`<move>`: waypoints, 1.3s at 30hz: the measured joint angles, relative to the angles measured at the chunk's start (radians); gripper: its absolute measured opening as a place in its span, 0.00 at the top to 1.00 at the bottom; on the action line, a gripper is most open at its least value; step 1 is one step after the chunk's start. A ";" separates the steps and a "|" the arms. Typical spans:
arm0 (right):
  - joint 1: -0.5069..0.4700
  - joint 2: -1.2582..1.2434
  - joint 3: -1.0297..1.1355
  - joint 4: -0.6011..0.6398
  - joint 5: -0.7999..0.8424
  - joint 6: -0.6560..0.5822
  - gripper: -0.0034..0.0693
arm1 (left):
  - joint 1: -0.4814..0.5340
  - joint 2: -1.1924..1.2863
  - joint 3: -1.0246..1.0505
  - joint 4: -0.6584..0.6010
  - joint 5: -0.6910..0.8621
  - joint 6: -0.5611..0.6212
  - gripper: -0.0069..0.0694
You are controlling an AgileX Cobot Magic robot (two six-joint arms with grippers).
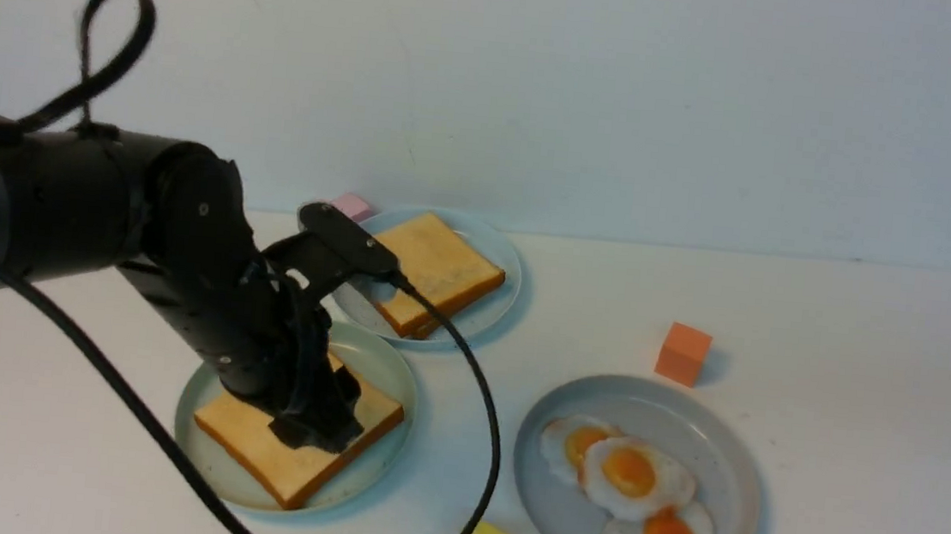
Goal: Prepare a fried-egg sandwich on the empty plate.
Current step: Use the left arm to put a slice of bread into the empty plate in the middle, then use the right arm to grab a fried egg
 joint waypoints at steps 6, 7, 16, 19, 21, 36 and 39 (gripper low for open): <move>0.000 0.183 0.000 -0.005 -0.062 0.023 0.82 | 0.000 -0.374 -0.016 -0.206 0.044 -0.091 0.81; 0.000 0.222 0.000 -0.005 -0.072 0.024 0.82 | 0.000 -0.435 -0.011 -0.213 0.063 -0.093 0.88; 0.114 0.555 0.000 -0.039 -0.173 0.027 0.81 | 0.000 -0.948 0.273 -0.263 0.052 -0.097 0.93; 0.172 0.649 0.000 -0.115 -0.218 0.049 0.81 | 0.000 -1.082 0.397 -0.266 0.004 -0.097 0.93; 0.188 0.698 0.000 -0.168 -0.235 0.076 0.79 | 0.000 -1.146 0.453 -0.269 -0.026 -0.097 0.93; 0.196 1.034 -0.002 -0.396 -0.493 0.207 0.03 | 0.000 -1.253 0.525 -0.290 -0.093 -0.097 0.93; 0.198 1.085 -0.003 -0.421 -0.534 0.207 0.03 | 0.000 -1.253 0.525 -0.291 -0.090 -0.097 0.93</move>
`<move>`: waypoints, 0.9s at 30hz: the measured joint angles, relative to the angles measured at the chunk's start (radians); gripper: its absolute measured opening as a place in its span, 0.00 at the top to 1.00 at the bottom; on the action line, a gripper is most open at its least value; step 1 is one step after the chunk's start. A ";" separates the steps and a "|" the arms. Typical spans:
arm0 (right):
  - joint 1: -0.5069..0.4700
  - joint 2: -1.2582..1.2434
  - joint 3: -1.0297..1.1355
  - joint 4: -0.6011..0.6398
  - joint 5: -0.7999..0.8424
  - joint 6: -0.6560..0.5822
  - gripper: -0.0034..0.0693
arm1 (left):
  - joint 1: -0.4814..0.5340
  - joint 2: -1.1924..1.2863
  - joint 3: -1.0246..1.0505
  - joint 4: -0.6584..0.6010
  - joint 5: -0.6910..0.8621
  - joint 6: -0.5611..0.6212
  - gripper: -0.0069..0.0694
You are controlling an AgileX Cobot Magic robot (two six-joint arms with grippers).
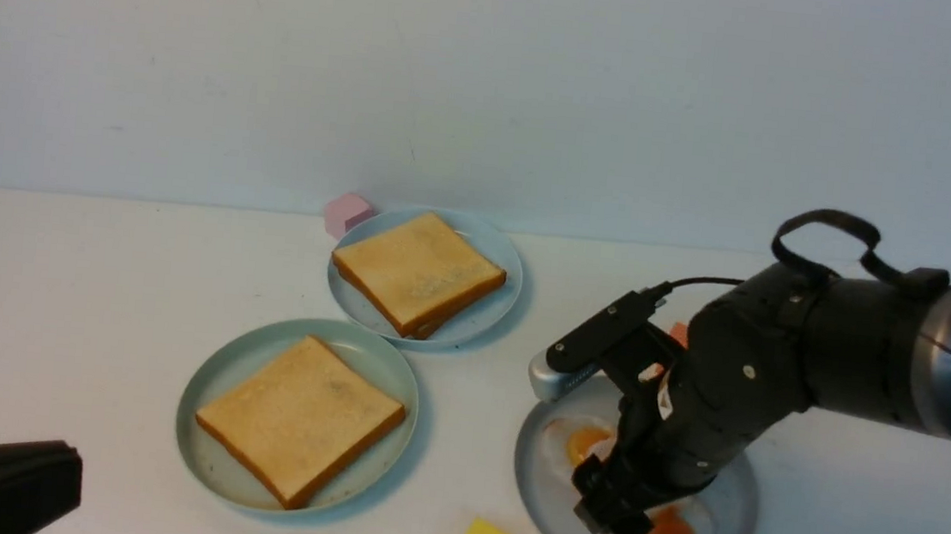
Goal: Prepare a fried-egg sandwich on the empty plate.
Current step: Use the right arm to grab a fried egg
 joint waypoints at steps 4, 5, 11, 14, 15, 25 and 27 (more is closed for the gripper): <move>0.000 0.038 0.000 -0.013 -0.021 0.000 0.04 | 0.000 0.000 0.000 0.000 0.001 0.000 0.93; 0.000 0.055 -0.003 -0.027 -0.030 0.000 0.05 | 0.000 0.000 0.000 0.000 0.001 0.000 0.93; 0.002 0.073 -0.013 -0.059 -0.039 0.000 0.10 | 0.000 0.000 0.000 -0.001 0.003 0.000 0.93; 0.002 0.075 -0.013 -0.071 -0.050 0.002 0.18 | 0.000 0.000 0.000 -0.001 0.007 0.000 0.93; 0.002 0.076 -0.013 -0.072 -0.052 0.003 0.18 | 0.000 0.000 0.000 -0.001 0.008 0.000 0.93; 0.002 0.048 -0.013 -0.082 -0.034 0.003 0.41 | 0.000 0.000 0.000 -0.002 0.051 0.000 0.93; 0.002 0.024 -0.012 -0.081 -0.019 0.002 0.59 | 0.000 0.000 0.000 -0.002 0.054 0.000 0.93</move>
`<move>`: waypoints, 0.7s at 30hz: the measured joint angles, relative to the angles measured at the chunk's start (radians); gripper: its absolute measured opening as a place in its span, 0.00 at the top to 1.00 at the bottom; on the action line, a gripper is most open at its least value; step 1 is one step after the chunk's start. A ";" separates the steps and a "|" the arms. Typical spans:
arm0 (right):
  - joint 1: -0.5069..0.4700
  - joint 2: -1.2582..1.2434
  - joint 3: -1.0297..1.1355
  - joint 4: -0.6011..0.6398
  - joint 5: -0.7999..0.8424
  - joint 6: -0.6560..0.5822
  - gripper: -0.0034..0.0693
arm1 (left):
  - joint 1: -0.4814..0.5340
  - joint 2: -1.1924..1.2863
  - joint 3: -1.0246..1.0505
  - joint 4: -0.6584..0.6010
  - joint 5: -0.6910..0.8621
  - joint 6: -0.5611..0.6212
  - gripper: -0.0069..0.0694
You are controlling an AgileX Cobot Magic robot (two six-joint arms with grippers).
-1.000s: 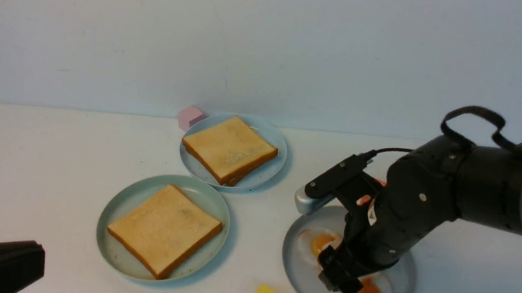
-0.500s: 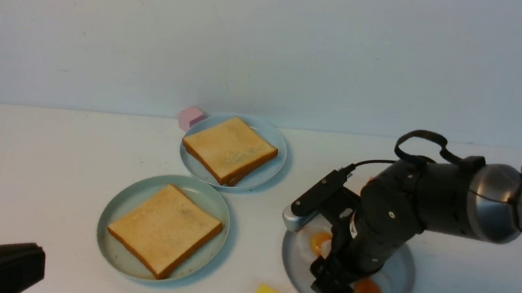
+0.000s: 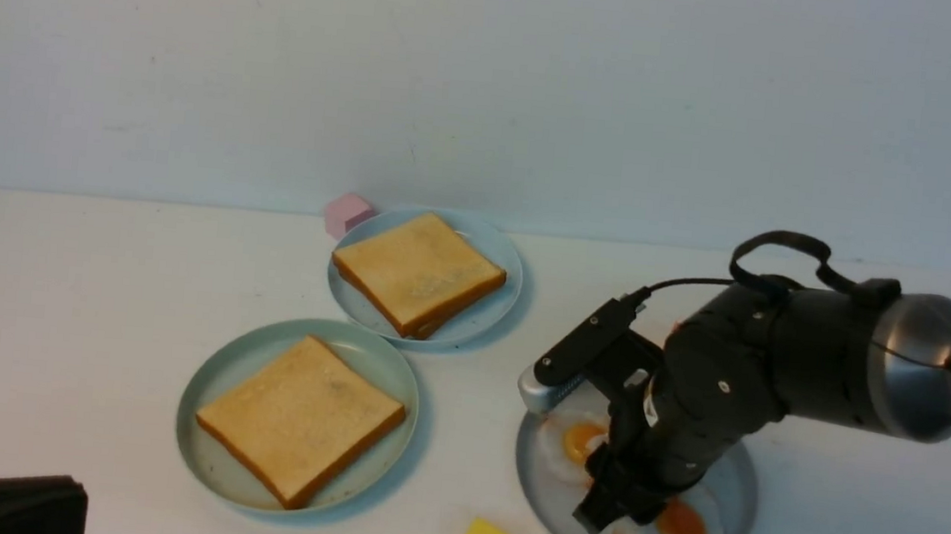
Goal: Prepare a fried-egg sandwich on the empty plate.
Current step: Use the right arm to grab a fried egg, then use the right arm to place the fried egg on the slice of bread in the middle
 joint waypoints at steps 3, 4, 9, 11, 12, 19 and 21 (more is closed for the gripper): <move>0.000 -0.037 0.000 -0.009 0.010 -0.003 0.83 | 0.000 0.000 0.000 0.000 0.000 0.000 0.93; 0.000 -0.052 0.000 -0.012 0.018 -0.003 0.83 | 0.000 0.000 0.000 0.000 0.000 0.000 0.93; -0.001 -0.098 0.001 -0.019 0.036 -0.003 0.85 | 0.000 0.000 0.000 0.000 -0.001 0.000 0.93; -0.001 -0.104 0.001 -0.038 0.036 -0.003 0.85 | 0.000 0.000 0.000 0.000 -0.001 0.000 0.93; -0.001 -0.104 0.001 -0.041 0.036 -0.003 0.85 | 0.000 0.000 0.000 0.000 -0.001 0.000 0.93; 0.013 -0.113 -0.102 -0.100 0.146 -0.002 0.85 | 0.000 0.000 0.000 0.032 -0.012 0.000 0.93; 0.037 -0.115 -0.178 -0.100 0.168 -0.002 0.85 | 0.000 0.000 0.000 0.044 -0.033 0.000 0.93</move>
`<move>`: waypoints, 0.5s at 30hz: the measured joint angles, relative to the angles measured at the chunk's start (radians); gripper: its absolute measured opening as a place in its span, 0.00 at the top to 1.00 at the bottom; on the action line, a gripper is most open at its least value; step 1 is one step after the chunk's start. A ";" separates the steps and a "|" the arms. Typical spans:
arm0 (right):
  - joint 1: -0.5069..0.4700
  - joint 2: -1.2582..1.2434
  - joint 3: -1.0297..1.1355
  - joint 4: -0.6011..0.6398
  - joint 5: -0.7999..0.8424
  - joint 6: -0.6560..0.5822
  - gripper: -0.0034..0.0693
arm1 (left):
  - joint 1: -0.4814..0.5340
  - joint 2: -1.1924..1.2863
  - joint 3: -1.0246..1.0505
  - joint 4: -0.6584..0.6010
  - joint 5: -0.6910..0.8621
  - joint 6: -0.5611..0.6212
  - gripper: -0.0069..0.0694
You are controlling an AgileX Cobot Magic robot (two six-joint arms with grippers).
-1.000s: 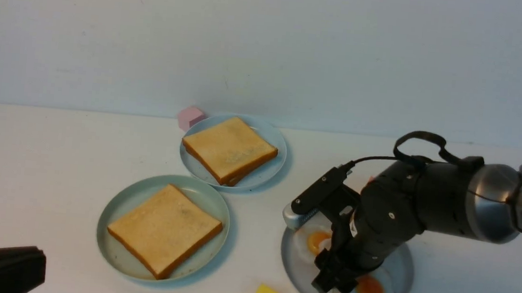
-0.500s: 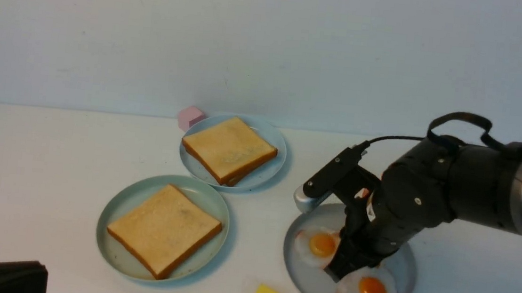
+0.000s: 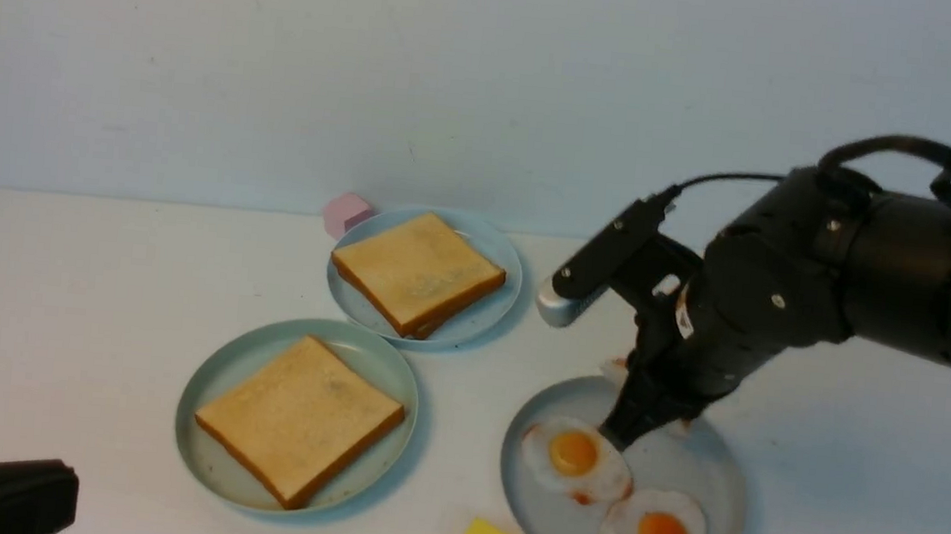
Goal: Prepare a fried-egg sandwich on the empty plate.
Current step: Use the right arm to place the fried egg on the slice of bread in the middle
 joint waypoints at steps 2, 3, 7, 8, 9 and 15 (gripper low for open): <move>0.018 0.000 -0.048 0.001 0.000 0.000 0.85 | 0.000 0.000 0.000 0.003 -0.015 0.000 0.93; 0.047 0.009 -0.120 0.006 -0.011 0.000 0.85 | 0.000 0.000 0.000 0.006 -0.054 -0.006 0.93; 0.082 0.077 -0.263 0.009 -0.077 0.000 0.85 | 0.003 0.001 0.000 0.062 -0.134 -0.076 0.93; 0.085 0.100 -0.282 0.009 -0.081 0.000 0.85 | 0.003 0.001 0.000 0.075 -0.149 -0.097 0.93; 0.086 0.121 -0.310 0.010 -0.082 0.000 0.85 | 0.003 0.001 0.000 0.094 -0.160 -0.116 0.93; 0.139 0.187 -0.371 0.047 -0.005 -0.001 0.85 | 0.004 0.007 0.000 0.205 -0.119 -0.215 0.93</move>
